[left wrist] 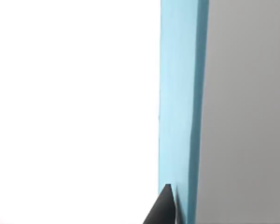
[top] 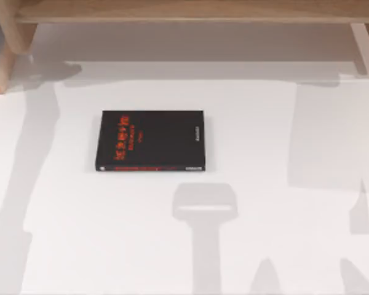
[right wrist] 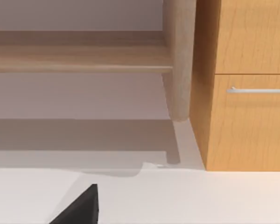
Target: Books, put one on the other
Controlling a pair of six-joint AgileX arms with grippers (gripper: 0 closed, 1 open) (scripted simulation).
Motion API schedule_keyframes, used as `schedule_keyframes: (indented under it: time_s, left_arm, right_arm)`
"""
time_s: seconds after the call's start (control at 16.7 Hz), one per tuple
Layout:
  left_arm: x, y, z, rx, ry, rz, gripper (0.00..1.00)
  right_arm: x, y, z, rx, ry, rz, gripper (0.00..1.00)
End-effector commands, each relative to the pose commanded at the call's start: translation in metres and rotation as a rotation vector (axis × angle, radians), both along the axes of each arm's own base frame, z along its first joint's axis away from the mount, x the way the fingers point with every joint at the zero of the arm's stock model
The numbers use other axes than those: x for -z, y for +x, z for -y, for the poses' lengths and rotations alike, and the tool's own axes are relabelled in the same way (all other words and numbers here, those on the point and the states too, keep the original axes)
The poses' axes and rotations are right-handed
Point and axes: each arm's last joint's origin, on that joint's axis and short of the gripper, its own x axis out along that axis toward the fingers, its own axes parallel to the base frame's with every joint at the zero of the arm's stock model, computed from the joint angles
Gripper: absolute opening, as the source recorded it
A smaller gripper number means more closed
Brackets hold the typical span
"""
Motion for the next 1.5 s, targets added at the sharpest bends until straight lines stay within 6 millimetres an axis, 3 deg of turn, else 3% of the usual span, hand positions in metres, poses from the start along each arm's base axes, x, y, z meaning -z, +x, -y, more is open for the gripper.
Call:
schedule_keyframes:
  time_s: [0.18, 0.36, 0.72, 1.02, 1.2, 1.5]
  left_arm:
    - [0.023, -0.006, 0.039, 0.044, 0.040, -0.106, 0.00]
    - [0.066, -0.002, 0.085, 0.128, 0.113, -0.276, 0.00]
    - [0.200, 0.001, 0.175, 0.290, 0.391, -0.729, 0.00]
    - [0.307, -0.015, 0.207, 0.336, 0.647, -1.057, 0.00]
    - [0.337, -0.023, 0.210, 0.339, 0.725, -1.148, 0.00]
    - [0.338, -0.023, 0.210, 0.339, 0.727, -1.151, 0.00]
  right_arm:
    - [0.000, 0.000, 0.000, 0.000, 0.000, 0.000, 1.00]
    - [0.000, 0.000, 0.000, 0.000, 0.000, 0.000, 1.00]
    - [0.000, 0.000, 0.000, 0.000, 0.000, 0.000, 1.00]
    - [0.000, 0.000, 0.000, 0.000, 0.000, 0.000, 1.00]
    - [0.000, 0.000, 0.000, 0.000, 0.000, 0.000, 1.00]
    - [0.000, 0.000, 0.000, 0.000, 0.000, 0.000, 1.00]
